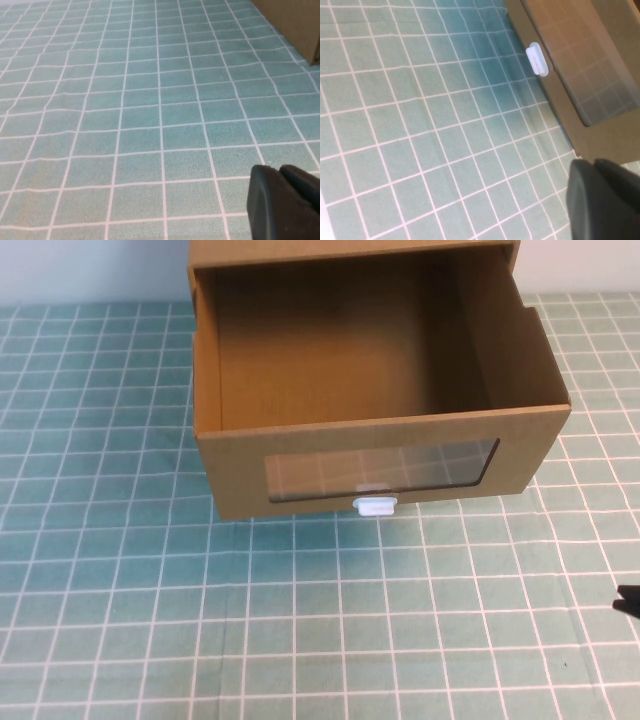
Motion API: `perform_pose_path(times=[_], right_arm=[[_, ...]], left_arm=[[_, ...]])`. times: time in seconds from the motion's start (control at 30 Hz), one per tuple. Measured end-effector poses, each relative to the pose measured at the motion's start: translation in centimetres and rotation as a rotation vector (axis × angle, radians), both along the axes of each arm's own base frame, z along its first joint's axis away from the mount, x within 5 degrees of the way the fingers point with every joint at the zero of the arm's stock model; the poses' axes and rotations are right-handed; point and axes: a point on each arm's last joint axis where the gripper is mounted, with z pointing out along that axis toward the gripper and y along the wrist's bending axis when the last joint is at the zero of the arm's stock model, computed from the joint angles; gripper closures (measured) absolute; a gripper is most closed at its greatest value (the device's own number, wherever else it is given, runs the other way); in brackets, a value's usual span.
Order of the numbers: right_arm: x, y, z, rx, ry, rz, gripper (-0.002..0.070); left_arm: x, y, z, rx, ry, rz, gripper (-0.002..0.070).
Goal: Open the shoe box
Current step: 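Pull the top drawer of the cardboard box fully open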
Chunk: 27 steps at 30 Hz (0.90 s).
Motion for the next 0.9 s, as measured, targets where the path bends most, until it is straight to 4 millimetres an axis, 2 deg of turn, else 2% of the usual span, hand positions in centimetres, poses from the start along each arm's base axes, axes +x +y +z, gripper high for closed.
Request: perform_pose_path(times=[0.53,0.67,0.8,0.9], right_arm=[[-0.1,-0.2,0.1,0.012,0.003,-0.002,0.0689],[0.1,-1.8,0.5,0.072,0.016,-0.095,0.0689],[0.5,-4.6,0.8,0.152,0.008,-0.327,0.0689],[-0.1,-6.5,1.2,0.275,-0.012,-0.485,0.0689]], left_arm=[[0.0,0.0,0.0,0.002,0.0,0.0,0.0679],[0.0,0.0,0.0,0.002,0.0,0.0,0.0679],[0.0,0.0,0.0,0.002,0.0,0.0,0.0679],[0.0,0.0,0.0,0.002,0.0,0.0,0.0679]])
